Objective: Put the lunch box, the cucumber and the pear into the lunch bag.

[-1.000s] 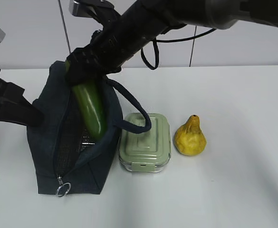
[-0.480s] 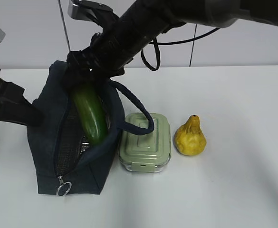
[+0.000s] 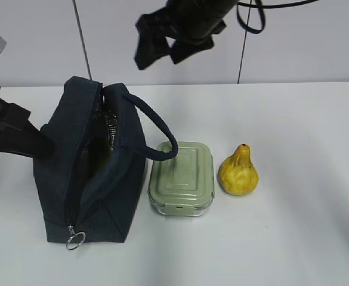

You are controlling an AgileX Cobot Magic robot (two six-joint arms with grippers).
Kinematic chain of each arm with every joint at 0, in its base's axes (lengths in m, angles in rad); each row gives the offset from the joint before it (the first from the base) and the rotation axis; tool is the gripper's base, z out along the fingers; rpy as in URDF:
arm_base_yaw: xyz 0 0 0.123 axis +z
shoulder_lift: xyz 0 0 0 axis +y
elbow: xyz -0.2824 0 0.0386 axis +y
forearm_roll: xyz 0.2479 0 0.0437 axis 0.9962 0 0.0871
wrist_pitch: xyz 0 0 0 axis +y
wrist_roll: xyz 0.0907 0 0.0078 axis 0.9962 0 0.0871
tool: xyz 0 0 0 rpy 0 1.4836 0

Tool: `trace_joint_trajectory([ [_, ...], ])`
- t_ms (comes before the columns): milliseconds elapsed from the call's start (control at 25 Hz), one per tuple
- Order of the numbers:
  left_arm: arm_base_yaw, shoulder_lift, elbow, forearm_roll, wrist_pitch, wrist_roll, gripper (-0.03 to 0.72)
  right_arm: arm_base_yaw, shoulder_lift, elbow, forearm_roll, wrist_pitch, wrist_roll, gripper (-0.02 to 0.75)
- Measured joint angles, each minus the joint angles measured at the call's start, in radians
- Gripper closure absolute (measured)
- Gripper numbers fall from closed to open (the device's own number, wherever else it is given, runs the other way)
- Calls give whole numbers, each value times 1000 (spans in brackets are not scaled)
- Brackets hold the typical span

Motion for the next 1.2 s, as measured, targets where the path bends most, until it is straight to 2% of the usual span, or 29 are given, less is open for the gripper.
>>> trace_joint_trajectory([
  [80,0,0,0,0,0,0,685,-1,0,10,-113,79,63,145],
  [200,0,0,0,0,-1,0,685,-1,0,30,-223,136,113,146],
  [360,0,0,0,0,-2,0,685,-2,0,91,-287,140,133,146],
  [520,0,0,0,1,-1,0,685,-30,0,203,-270,140,138,146],
  [760,0,0,0,1,4,0,685,-142,-24,375,-139,102,87,148],
  [920,0,0,0,1,5,0,685,-160,-31,400,-71,43,43,148],
  [1200,0,0,0,1,6,0,685,-160,-29,400,-53,-1,20,148],
])
